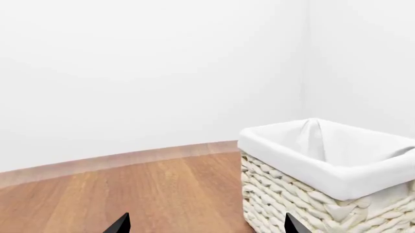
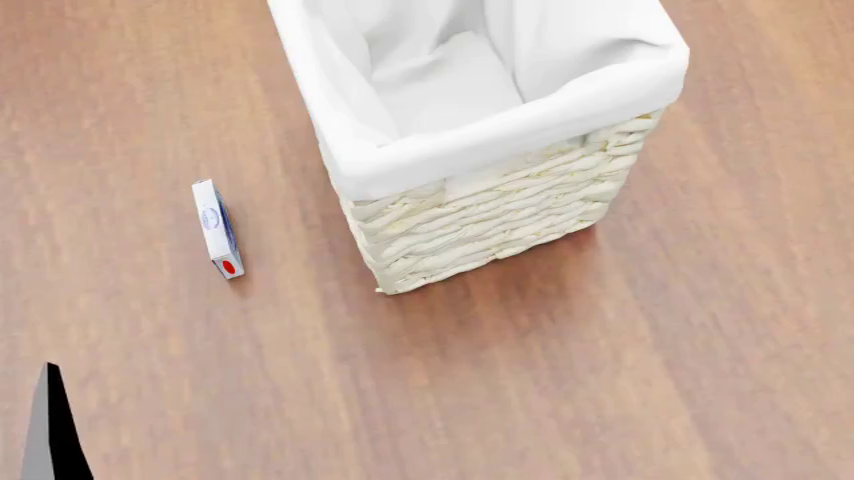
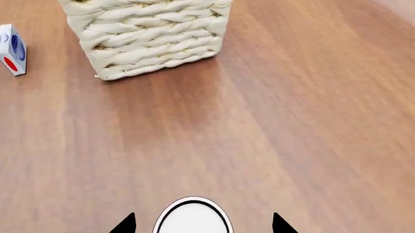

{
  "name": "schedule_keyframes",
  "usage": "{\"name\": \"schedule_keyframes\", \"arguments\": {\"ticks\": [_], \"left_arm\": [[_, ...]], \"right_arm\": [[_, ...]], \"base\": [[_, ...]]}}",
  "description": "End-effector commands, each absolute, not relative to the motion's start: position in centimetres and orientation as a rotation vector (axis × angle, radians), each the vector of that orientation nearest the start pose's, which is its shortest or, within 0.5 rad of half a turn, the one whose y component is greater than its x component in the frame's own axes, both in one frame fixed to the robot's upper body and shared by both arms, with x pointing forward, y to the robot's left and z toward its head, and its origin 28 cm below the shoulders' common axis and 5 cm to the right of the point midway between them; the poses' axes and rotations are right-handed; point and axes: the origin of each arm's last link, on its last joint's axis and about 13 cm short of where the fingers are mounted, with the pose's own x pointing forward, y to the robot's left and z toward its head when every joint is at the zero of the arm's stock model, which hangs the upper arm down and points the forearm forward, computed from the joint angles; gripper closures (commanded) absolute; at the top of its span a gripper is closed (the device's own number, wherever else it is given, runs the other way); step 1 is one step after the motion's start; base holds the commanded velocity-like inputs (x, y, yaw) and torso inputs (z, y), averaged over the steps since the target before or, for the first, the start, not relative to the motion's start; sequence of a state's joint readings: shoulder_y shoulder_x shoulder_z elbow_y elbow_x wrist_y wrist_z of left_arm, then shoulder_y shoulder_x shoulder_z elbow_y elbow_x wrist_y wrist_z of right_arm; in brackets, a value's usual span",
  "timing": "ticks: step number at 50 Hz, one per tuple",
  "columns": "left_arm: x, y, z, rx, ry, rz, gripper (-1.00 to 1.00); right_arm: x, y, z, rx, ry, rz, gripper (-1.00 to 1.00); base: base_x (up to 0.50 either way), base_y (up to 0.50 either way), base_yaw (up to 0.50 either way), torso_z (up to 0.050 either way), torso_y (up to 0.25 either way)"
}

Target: Pick up the alphabet soup and the cream cheese box, and put them in the basket.

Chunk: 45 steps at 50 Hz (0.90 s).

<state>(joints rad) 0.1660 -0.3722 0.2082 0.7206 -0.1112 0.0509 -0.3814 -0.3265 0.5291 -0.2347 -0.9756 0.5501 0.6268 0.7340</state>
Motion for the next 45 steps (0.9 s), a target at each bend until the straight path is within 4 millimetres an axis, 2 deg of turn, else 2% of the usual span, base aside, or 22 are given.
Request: {"name": "schedule_keyframes", "arguments": {"ticks": [1, 17, 19, 22, 25, 27, 45], "left_arm": [[15.5, 21.1, 13.0, 0.027, -0.547, -0.004, -1.00], [15.6, 21.1, 13.0, 0.022, -0.545, -0.003, -1.00], [15.7, 21.1, 12.9, 0.023, -0.545, -0.001, -1.00], [15.6, 21.1, 13.0, 0.022, -0.545, -0.001, -1.00], [15.6, 21.1, 13.0, 0.022, -0.546, 0.001, -1.00], [15.5, 21.2, 13.0, 0.022, -0.547, 0.002, -1.00], [15.5, 21.3, 13.0, 0.023, -0.548, 0.007, -1.00]], "right_arm": [[10.0, -9.6, 10.7, -0.034, 0.199, -0.040, -1.00], [10.6, -9.7, 9.9, -0.028, 0.225, -0.040, -1.00], [10.6, -9.7, 9.3, -0.029, 0.228, -0.041, -1.00], [10.7, -9.7, 9.6, -0.027, 0.231, -0.041, -1.00], [10.7, -9.7, 8.8, -0.021, 0.237, -0.037, -1.00], [10.7, -9.6, 9.2, -0.017, 0.242, -0.032, -1.00], [11.0, -9.7, 8.5, -0.004, 0.263, -0.042, -1.00]], "base": [[0.00, 0.00, 0.00, 0.000, 0.000], [0.00, 0.00, 0.00, 0.000, 0.000], [0.00, 0.00, 0.00, 0.000, 0.000], [0.00, 0.00, 0.00, 0.000, 0.000], [0.00, 0.00, 0.00, 0.000, 0.000], [0.00, 0.00, 0.00, 0.000, 0.000], [0.00, 0.00, 0.00, 0.000, 0.000]]}}
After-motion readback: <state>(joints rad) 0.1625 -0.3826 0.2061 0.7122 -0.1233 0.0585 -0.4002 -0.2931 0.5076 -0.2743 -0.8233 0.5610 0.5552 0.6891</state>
